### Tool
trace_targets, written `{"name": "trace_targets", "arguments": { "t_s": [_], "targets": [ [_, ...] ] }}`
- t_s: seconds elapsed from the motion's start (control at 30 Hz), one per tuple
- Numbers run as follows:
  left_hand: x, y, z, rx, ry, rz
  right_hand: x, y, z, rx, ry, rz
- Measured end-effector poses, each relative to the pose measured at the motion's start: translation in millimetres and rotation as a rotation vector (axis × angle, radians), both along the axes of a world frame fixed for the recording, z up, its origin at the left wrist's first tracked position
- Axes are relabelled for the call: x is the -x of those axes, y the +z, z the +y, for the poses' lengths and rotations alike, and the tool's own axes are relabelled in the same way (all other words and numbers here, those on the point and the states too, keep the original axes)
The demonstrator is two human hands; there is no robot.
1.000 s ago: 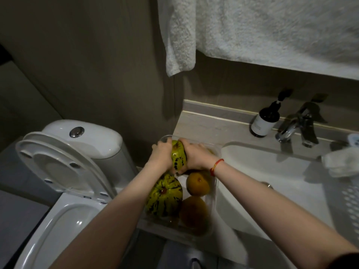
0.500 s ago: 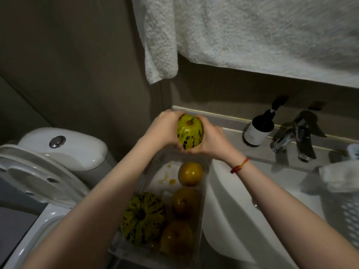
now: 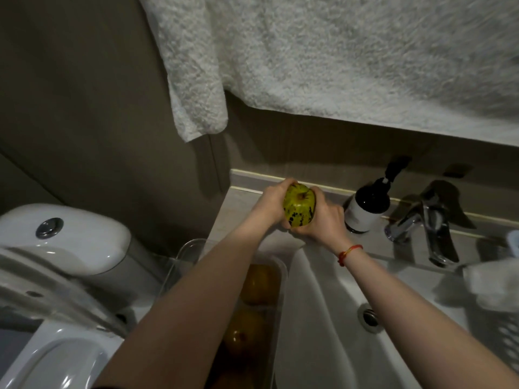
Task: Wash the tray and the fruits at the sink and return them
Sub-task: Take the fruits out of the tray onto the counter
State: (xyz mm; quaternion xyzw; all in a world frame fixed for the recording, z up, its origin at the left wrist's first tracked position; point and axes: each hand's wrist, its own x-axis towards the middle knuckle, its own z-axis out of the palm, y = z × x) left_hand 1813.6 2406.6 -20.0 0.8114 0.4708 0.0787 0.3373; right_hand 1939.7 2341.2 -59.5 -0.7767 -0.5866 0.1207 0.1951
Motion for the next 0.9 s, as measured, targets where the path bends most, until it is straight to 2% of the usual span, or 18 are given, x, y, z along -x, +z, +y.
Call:
{"name": "trace_targets", "arguments": {
  "t_s": [0.13,0.33,0.4,0.47,0.53,0.57,0.67,0.73,0.83,0.9],
  "targets": [
    [0,-1,-2,0.035,0.020,-0.006,-2,-2,3,0.039,-0.001,-0.027],
    [11,21,-15,0.058,0.054,0.111,-3,16,-6,0.210,-0.039,-0.039],
    [28,39,-17,0.027,0.092,0.119,7,35,-14,0.156,-0.052,-0.114],
    [53,59,-20,-0.010,0.151,0.143,27,58,-25,-0.003,-0.005,-0.099],
    [88,77,-31,-0.020,0.171,0.211,60,78,-38,-0.099,0.165,0.027],
    [107,84,-39,-0.003,0.163,0.252,79,85,-46,-0.073,0.281,0.106],
    [165,90,-70,0.147,0.098,0.358,134,93,-77,0.206,0.626,0.277],
    [197,85,-96,0.292,0.037,0.444,160,87,-93,0.336,0.819,0.217],
    [228,66,-133,0.409,-0.067,0.575,183,75,-107,0.442,0.973,0.121],
    [236,52,-150,0.449,-0.097,0.509,188,69,-110,0.445,1.014,0.048]
  ]
}}
